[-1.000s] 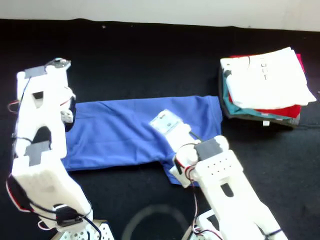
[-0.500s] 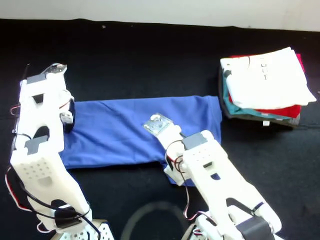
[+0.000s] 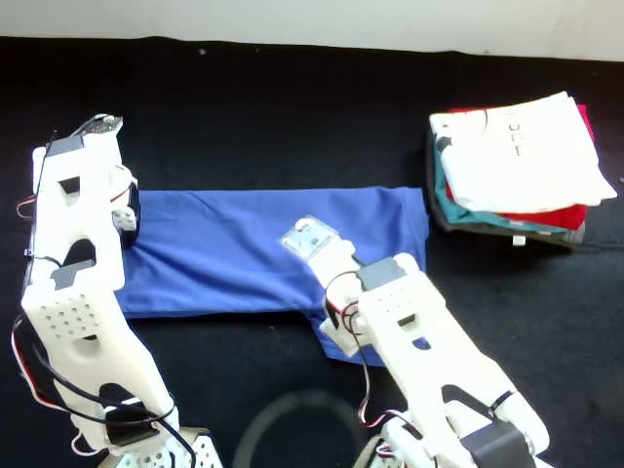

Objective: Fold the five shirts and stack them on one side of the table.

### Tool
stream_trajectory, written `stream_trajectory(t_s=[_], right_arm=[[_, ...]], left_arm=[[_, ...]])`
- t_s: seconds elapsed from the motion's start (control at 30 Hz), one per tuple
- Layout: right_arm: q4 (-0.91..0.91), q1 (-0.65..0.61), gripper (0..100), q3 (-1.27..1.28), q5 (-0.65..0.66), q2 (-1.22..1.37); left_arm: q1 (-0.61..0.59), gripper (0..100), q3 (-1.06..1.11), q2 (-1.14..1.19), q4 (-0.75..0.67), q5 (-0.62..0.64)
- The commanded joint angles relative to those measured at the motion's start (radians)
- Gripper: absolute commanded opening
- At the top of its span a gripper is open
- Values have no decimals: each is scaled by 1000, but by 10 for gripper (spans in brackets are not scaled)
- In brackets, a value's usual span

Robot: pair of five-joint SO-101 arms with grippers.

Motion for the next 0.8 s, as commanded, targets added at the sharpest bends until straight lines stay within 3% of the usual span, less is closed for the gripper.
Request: stream_trajectory(t_s=[0.0,0.33,0.6,0.77], right_arm=[[-15,15,112,19,-11,1],[-96,15,114,79,-41,1],[-97,15,176,82,-41,1],[-159,15,70,91,-44,19]], left_arm=[[-25,9,-33,10,-9,3],[-22,9,-33,12,-9,3],[-22,9,-33,12,-9,3],[-22,9,-33,12,-9,3]])
